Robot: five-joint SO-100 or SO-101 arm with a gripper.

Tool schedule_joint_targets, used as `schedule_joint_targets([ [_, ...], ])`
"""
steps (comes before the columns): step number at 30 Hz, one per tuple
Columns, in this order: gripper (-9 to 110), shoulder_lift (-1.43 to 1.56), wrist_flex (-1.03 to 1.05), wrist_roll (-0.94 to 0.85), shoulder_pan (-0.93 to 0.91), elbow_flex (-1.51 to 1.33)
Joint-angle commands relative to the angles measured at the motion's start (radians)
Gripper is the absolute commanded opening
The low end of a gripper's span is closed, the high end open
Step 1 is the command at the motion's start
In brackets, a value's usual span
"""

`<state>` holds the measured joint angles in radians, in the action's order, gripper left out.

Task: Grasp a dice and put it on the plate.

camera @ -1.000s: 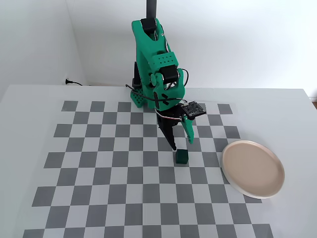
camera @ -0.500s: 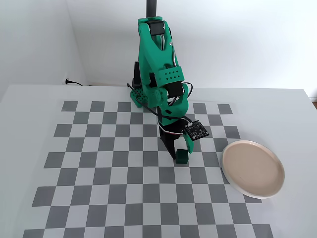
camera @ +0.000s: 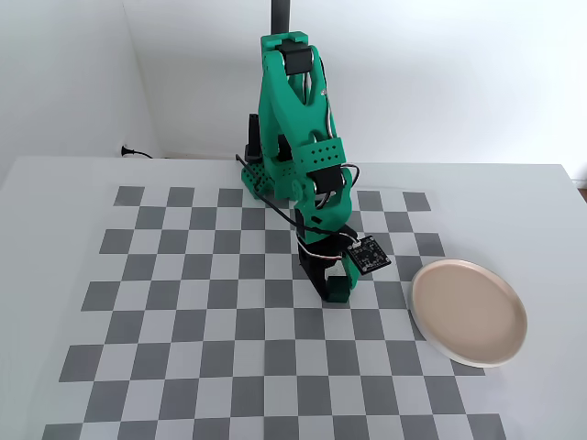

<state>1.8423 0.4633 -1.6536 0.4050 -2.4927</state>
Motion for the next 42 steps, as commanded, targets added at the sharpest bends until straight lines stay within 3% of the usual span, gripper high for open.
schedule_joint_targets([
  [1, 9, -0.003, -0.014, -0.008, 0.011, 0.083],
  [4, -4, -0.012, -0.017, -0.008, 0.011, 0.092],
  [16, -4, 0.043, 0.118, -0.012, 0.026, 0.216],
  [26, -4, 0.104, 0.229, -0.028, 0.164, 0.376],
  [42, -4, -0.195, 0.255, 0.074, 0.377, 0.733],
])
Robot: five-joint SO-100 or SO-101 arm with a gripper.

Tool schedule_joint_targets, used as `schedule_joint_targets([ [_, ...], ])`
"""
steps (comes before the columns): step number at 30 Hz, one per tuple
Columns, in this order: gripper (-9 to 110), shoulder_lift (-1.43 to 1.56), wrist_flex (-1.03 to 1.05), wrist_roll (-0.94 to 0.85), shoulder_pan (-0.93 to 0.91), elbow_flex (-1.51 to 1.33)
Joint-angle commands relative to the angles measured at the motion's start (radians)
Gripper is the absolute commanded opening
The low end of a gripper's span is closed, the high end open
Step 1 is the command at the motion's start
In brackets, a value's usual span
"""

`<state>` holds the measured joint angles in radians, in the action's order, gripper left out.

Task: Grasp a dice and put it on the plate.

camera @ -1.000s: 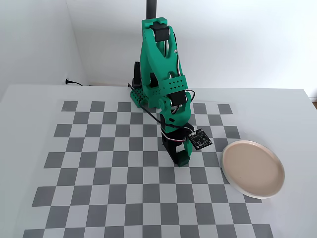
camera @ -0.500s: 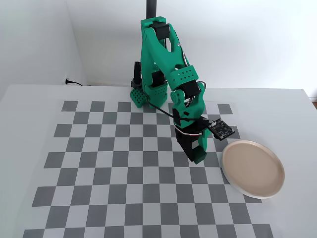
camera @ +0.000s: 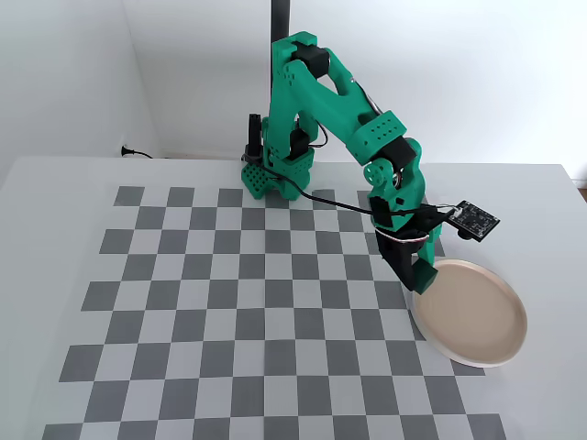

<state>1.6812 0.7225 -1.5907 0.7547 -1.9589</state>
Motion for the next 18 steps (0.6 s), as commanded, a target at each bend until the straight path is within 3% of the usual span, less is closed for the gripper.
schedule_joint_targets([
  [1, -4, -0.063, 0.0, 0.011, 0.035, 0.23],
  [14, -4, -0.419, 0.032, 0.032, 0.097, 0.6],
  [18, 3, -0.48, 0.0, 0.037, 0.112, 0.601],
])
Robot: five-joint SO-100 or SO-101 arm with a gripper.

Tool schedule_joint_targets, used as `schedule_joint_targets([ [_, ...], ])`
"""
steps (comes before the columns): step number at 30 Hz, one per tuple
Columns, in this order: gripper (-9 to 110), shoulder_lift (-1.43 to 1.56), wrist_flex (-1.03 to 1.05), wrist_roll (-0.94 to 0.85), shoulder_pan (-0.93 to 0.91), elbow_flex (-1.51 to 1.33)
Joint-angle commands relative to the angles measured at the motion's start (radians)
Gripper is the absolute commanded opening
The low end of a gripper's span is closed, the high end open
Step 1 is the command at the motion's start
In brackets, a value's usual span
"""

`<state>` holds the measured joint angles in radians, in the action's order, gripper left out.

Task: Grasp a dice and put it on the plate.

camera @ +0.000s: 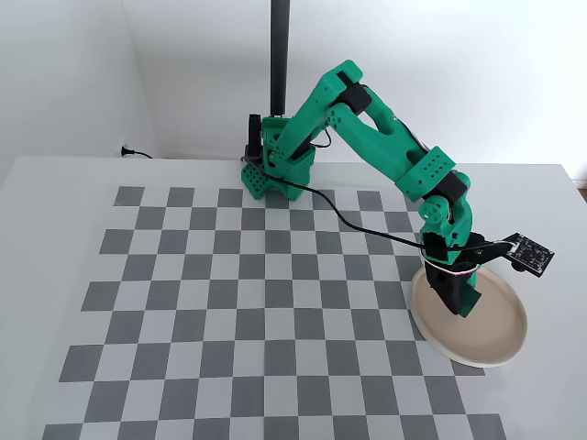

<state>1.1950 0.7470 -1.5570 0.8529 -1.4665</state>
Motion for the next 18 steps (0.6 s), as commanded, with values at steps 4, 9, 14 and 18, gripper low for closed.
schedule_joint_targets([
  [4, 11, -0.012, -0.035, 0.014, 0.029, 0.109],
  [9, 17, 0.0, -0.041, 0.034, 0.031, 0.109],
  [14, 18, 0.031, -0.006, 0.035, 0.018, 0.109],
  [18, 18, 0.095, 0.052, 0.031, 0.015, 0.109],
])
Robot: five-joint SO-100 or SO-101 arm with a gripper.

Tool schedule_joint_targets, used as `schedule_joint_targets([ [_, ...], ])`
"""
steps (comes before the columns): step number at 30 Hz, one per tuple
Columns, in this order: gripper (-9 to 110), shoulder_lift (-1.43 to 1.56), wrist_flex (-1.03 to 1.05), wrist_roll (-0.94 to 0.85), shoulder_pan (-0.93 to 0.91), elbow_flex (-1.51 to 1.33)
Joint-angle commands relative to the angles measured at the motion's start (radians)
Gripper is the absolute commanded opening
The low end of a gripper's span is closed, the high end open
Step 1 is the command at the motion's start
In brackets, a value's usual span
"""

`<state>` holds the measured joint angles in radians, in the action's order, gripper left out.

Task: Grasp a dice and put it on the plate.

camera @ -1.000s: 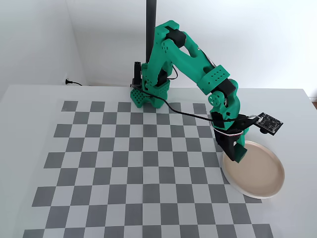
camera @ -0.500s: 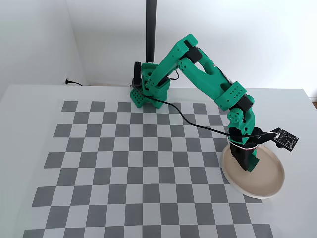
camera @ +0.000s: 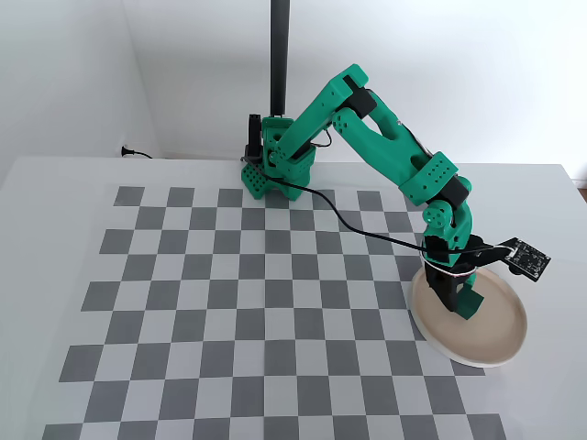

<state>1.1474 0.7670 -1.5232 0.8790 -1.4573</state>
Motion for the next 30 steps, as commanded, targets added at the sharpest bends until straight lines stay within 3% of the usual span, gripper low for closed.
schedule_joint_targets([
  [1, 17, 0.167, 0.055, -0.005, -0.011, 0.098],
  [13, 14, 0.525, 0.341, -0.012, 0.011, 0.091],
  [17, -2, 0.637, 0.453, -0.008, 0.002, 0.083],
  [19, -4, 0.704, 0.494, -0.003, -0.011, 0.055],
  [26, -4, 1.169, 0.268, 0.002, -0.069, -0.422],
  [30, -4, 1.333, 0.316, 0.054, -0.112, -0.518],
])
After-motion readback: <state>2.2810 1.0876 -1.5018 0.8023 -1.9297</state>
